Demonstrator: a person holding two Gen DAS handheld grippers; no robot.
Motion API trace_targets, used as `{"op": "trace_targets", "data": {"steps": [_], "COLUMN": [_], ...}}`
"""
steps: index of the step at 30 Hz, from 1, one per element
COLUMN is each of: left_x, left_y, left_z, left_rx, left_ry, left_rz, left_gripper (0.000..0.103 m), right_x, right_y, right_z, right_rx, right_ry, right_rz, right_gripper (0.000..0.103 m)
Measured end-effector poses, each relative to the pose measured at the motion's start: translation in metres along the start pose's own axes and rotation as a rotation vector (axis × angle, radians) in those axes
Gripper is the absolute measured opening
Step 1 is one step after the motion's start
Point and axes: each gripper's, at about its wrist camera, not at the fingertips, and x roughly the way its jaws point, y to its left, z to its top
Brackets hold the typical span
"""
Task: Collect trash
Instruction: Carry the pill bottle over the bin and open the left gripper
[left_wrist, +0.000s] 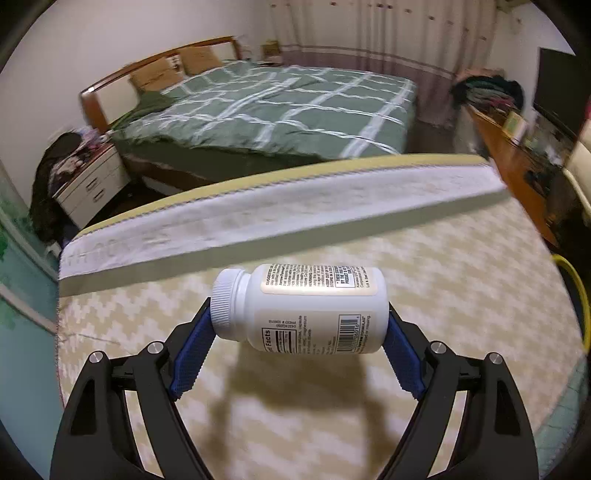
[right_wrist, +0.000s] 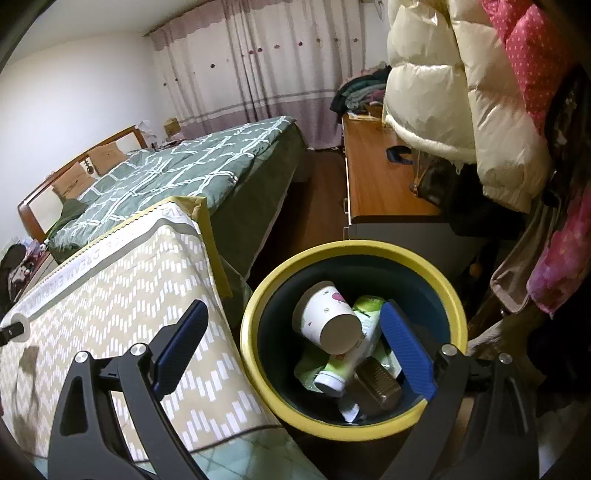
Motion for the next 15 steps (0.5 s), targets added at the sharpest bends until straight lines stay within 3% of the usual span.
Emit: {"op": "trace_targets", "data": {"steps": [6, 15], "left_x": [-0.037, -0.071], "left_y": [-0.086, -0.249], "left_z": [-0.001, -0.003], "left_rx": [0.117, 0.308], "left_ry": [-0.045, -0.078], "left_rz": [-0.105, -0.322], "left_gripper": [0.083, 0.083], "right_x": [-0.023, -0.073], "right_y": [-0.020, -0.060], "right_z": [-0.006, -0.016], "right_rx": [-0.013, -0.051], "right_ry": [-0.024, -0.094], "right_rz": [0.005, 0.005], "right_gripper": [0.090, 0.090]}}
